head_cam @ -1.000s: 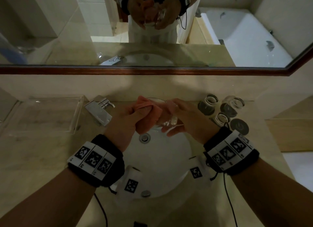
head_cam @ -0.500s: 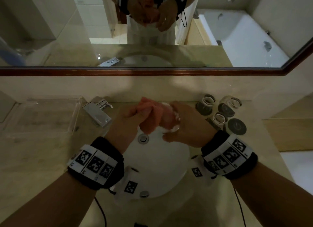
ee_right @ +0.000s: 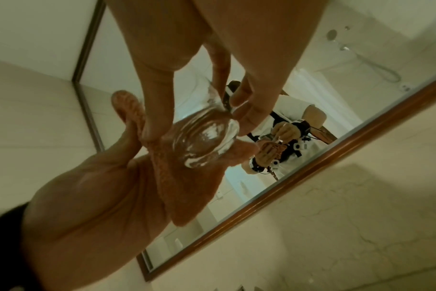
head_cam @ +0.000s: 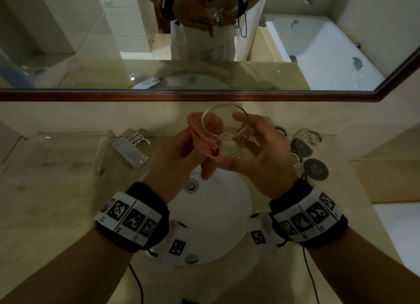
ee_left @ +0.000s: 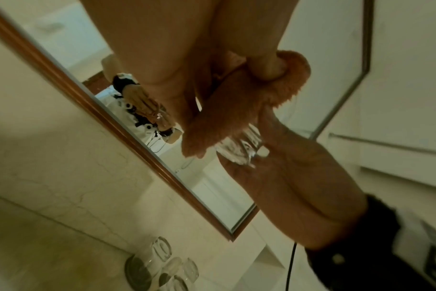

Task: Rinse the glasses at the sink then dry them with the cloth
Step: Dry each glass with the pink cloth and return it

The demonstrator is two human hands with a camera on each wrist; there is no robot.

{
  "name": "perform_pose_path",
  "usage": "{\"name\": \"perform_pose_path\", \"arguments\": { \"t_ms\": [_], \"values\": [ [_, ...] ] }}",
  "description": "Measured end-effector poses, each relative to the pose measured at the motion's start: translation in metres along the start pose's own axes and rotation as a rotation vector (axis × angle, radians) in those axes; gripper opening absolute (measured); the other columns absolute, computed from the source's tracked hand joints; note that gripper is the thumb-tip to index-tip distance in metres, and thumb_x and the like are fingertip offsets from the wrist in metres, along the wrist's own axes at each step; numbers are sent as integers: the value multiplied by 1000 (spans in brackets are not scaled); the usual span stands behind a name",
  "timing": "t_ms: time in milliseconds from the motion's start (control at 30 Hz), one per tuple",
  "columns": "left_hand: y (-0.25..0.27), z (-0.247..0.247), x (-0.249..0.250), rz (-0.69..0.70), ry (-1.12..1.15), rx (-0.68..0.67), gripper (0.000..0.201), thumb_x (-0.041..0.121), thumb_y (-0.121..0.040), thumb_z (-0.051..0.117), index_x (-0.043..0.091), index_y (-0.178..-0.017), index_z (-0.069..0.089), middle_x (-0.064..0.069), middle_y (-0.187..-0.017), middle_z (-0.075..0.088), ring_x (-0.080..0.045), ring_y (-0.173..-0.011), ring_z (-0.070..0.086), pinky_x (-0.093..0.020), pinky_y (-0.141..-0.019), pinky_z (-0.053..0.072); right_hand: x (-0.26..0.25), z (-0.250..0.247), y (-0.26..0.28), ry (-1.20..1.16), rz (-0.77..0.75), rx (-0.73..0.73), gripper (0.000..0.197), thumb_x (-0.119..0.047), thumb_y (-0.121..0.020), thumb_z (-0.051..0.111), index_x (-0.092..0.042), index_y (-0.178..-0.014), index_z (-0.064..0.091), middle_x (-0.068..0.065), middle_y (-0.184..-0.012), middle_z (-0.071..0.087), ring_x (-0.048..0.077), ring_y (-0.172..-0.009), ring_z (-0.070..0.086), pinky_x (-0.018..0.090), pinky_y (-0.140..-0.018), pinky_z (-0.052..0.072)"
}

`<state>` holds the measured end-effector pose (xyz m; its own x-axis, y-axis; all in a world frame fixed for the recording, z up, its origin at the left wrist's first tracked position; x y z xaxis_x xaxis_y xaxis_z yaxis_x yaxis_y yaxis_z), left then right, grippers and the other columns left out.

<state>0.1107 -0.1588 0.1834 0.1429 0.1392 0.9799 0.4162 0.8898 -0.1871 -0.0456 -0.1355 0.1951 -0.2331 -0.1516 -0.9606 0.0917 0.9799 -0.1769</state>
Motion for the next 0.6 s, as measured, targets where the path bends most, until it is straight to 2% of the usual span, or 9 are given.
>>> {"name": "perform_pose_path", "arguments": {
  "t_ms": [67, 100, 167, 267, 333, 400, 500, 533, 600],
  "values": [
    [0, 0, 2, 3, 50, -22, 42, 21, -93, 50, -7, -125, 54, -41, -78, 55, -50, -57, 48, -47, -66, 52, 2, -1, 2, -84, 14, -52, 94, -26, -56, 90, -21, -139, 47, 0, -111, 62, 8, -107, 67, 28, -95, 57],
    [-1, -1, 2, -1, 74, -21, 44, 18, -92, 50, -7, -128, 52, -44, -83, 54, -50, -57, 47, -44, -65, 53, 4, -1, 3, -127, 31, -78, 97, -22, -60, 89, -19, -144, 40, -1, -112, 66, 11, -111, 67, 31, -98, 56],
    [-1, -3, 4, -17, 103, 5, 47, 19, -92, 55, -7, -131, 50, -45, -89, 52, -49, -56, 43, -37, -61, 52, 7, 1, 6, -155, 56, -106, 88, -16, -71, 87, -16, -143, 34, 1, -119, 68, 15, -117, 67, 38, -102, 53],
    [1, -7, 1, -37, 102, 71, 44, 22, -91, 67, -2, -125, 56, -39, -91, 57, -51, -58, 46, -43, -61, 52, 7, 4, 2, -113, 55, -83, 55, -24, -79, 80, -17, -125, 49, 1, -119, 67, 17, -113, 67, 41, -96, 57],
    [3, -8, 1, -45, 85, 112, 46, 26, -86, 68, 0, -122, 59, -29, -88, 63, -39, -58, 54, -42, -62, 54, 6, 4, -2, -130, 82, -35, 55, -39, -72, 80, -20, -118, 57, 2, -122, 61, 19, -110, 66, 45, -89, 61],
    [3, -9, 2, -48, 75, 128, 45, 24, -86, 69, -1, -121, 59, -22, -86, 65, -31, -60, 57, -43, -62, 52, 6, 4, -5, -118, 77, -13, 55, -42, -70, 80, -19, -117, 60, 3, -124, 58, 18, -108, 66, 43, -87, 62],
    [3, -12, 4, -36, 99, 121, 41, 10, -89, 68, -6, -124, 56, -26, -83, 62, -32, -56, 52, -49, -58, 47, 5, 3, -6, -270, 86, -20, 56, -22, -86, 74, -5, -134, 51, 11, -115, 68, 20, -109, 69, 35, -89, 60],
    [3, -13, 5, -40, 101, 119, 41, 8, -89, 67, -6, -125, 55, -25, -83, 63, -30, -57, 56, -45, -59, 48, 5, 4, -4, -324, 89, -32, 53, -19, -90, 66, -1, -136, 47, 13, -113, 70, 20, -107, 70, 33, -88, 59],
    [4, -14, 4, -56, 88, 114, 42, 9, -88, 68, -4, -126, 56, -15, -83, 67, -20, -59, 62, -38, -64, 50, 4, 7, -4, -337, 67, -77, 37, -18, -98, 57, 0, -129, 50, 2, -109, 72, 15, -103, 70, 30, -87, 58]
  ]
}}
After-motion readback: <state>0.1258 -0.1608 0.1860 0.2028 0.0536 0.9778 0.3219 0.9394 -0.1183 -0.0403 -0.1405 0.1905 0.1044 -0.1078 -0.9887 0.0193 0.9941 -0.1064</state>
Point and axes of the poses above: each hand's wrist, its own y-axis away from the middle knuckle, its own z-axis out of the palm, x = y × z, the point moved 7 cm from there along -y, towards the middle knuckle
